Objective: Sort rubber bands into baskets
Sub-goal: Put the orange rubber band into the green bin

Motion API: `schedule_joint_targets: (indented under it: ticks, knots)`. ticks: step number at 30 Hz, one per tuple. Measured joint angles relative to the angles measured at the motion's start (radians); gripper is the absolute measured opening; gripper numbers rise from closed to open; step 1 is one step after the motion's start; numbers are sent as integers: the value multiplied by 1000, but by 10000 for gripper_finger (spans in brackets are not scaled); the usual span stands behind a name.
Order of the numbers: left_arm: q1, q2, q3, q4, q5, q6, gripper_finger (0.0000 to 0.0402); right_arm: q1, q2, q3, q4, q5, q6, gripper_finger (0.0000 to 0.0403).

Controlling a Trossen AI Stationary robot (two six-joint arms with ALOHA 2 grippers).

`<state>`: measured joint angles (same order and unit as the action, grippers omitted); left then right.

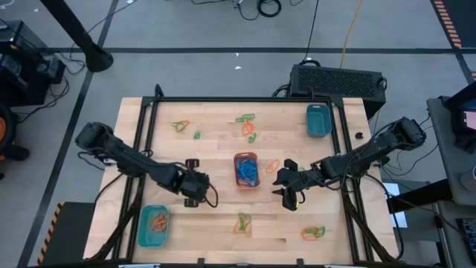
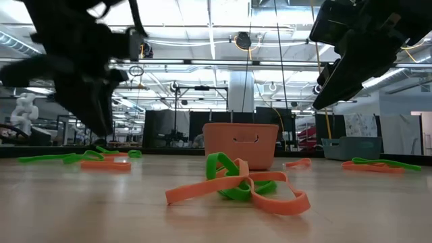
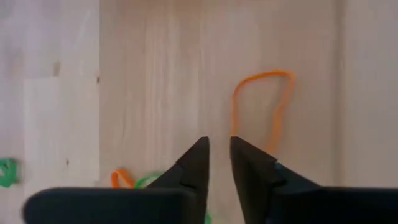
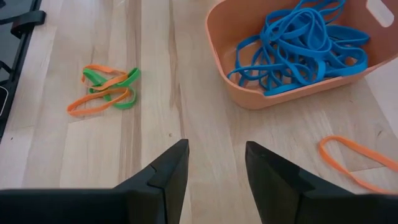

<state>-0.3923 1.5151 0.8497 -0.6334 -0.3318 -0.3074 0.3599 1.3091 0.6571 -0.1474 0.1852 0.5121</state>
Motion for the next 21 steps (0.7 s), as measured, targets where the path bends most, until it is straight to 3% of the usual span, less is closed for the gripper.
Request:
schedule_joint_targets:
  ticks: [8,16,21]
  knots:
    - [36,94,0,105,86,1,142,0,0,0,0,0,0,151]
    - [65,132,0,103,95,3,146,0,0,0,0,0,0,151]
    - [90,147,0,121,194,26,134,0,0,0,0,0,-1,151]
